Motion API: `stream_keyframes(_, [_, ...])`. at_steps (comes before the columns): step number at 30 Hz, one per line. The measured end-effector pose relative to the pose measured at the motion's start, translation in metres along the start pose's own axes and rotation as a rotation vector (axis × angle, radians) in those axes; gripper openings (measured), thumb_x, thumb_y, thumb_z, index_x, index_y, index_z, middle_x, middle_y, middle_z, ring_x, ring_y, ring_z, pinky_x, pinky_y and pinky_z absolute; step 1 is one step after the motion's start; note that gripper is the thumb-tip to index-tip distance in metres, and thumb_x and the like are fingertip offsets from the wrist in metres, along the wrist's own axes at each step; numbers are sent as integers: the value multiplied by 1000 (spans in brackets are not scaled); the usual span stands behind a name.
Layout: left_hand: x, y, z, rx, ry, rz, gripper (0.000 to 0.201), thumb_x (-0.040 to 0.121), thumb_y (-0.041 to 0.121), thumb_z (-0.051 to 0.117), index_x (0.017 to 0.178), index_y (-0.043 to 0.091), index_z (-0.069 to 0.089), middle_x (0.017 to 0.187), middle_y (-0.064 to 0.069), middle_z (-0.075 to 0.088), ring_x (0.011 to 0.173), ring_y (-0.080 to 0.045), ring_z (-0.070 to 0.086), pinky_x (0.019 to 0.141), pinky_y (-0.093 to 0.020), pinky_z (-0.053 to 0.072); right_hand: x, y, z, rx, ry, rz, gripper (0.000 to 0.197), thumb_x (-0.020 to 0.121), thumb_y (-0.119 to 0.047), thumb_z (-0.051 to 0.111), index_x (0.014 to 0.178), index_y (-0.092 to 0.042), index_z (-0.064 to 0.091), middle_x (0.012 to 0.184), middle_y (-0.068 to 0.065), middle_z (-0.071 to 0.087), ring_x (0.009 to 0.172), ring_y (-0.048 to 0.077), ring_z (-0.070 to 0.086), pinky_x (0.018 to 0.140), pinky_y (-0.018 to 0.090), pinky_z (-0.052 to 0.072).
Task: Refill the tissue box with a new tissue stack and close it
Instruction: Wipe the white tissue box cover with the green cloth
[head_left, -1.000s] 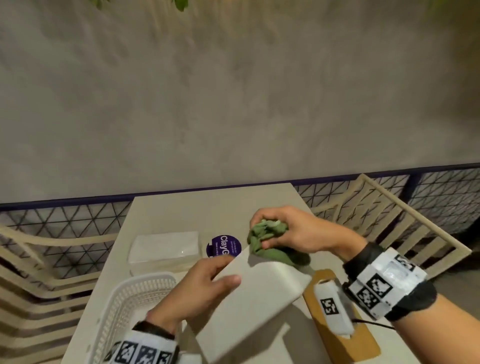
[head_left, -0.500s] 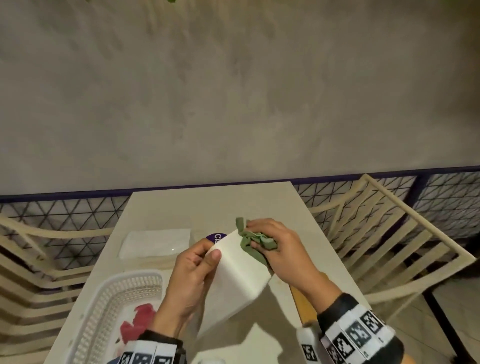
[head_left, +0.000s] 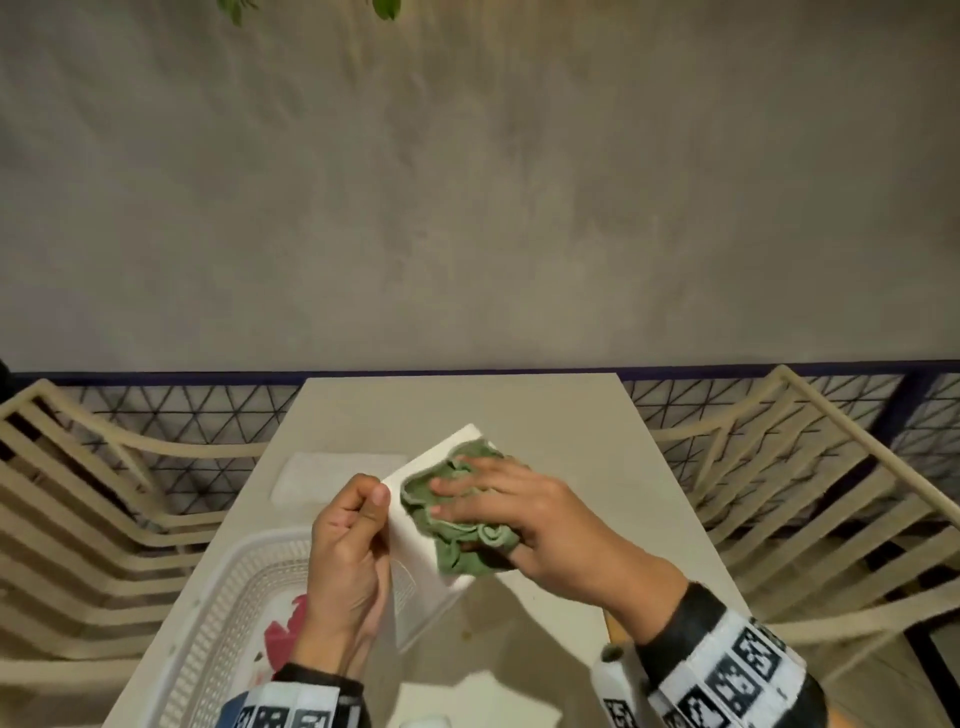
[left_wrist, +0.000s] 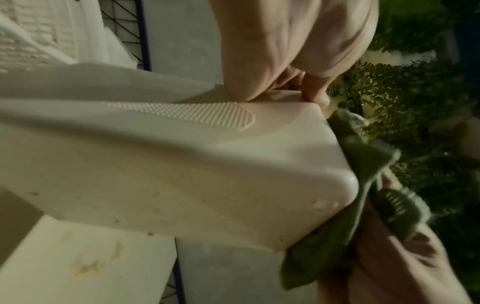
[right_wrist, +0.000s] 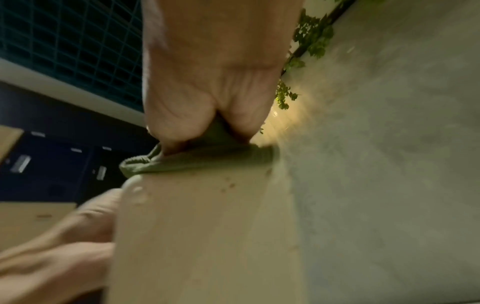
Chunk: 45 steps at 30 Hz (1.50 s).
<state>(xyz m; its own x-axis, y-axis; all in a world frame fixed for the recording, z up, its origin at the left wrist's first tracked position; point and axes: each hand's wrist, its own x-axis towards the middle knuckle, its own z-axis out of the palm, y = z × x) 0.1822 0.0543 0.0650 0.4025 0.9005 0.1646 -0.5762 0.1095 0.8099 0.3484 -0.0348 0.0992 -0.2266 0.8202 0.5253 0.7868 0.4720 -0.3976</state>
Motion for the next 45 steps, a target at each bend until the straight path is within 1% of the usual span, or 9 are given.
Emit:
stream_keyframes(9, [1,11,0,32,17,44,43,46,50,87,60,19,59,68,-5,58,69,-15,53,68,-28,44,16,1,-3,18,35,-62,47,68,7,68,109,-14,70,121,3,65,115,21,58,105,37,39])
stream_keyframes(13, [-4,7,4,106,25,47,44,46,54,85,57,21,58,63,2,55,68,-12,47,65,-28,36,38,13,-12,-54,128,161,41,71,2,69,107,-15,71,117,3,67,109,24,59,96,42,46])
stream_keyframes(17, [2,14,-2,15,51,74,40,48,49,86,60,20,62,65,0,60,69,-17,51,71,-36,39,22,-13,1,31,14,-102,47,66,7,58,108,-12,70,120,5,66,118,22,53,106,33,35])
stream_keyframes(21, [-1,13,3,84,43,77,39,48,49,85,58,20,60,62,5,57,65,-7,50,64,-23,40,33,12,-13,64,157,129,29,75,-11,70,104,-13,72,114,5,69,108,26,60,94,46,47])
stream_keyframes(26, [-2,17,-5,3,0,55,32,55,43,84,59,20,63,68,-3,65,70,-16,58,72,-33,47,32,-18,1,36,-21,-112,44,66,8,67,104,-13,72,117,4,67,114,23,56,104,36,38])
stream_keyframes(30, [-5,12,-2,79,20,41,42,47,50,85,57,19,58,64,-2,57,68,-15,49,68,-32,38,49,2,-9,18,83,97,36,70,2,69,103,-12,72,113,5,69,107,29,59,94,48,46])
stream_keyframes(34, [-3,18,-10,-29,38,40,36,50,44,87,60,20,62,66,-2,64,67,-15,59,69,-31,51,26,-22,6,39,-78,-152,45,68,8,61,106,-14,71,119,1,66,118,22,54,104,38,38])
stream_keyframes(39, [-7,14,-1,15,106,36,23,76,28,66,55,19,61,64,-3,63,69,-17,54,69,-32,49,38,-4,-5,40,4,16,42,64,5,64,101,-13,73,113,2,69,108,23,60,94,46,47])
stream_keyframes(45, [-5,29,-9,4,108,108,20,73,20,71,55,19,62,61,0,59,65,-13,51,68,-30,42,19,-5,-10,72,-72,-167,54,60,21,63,101,-11,73,118,2,67,119,21,54,103,43,41])
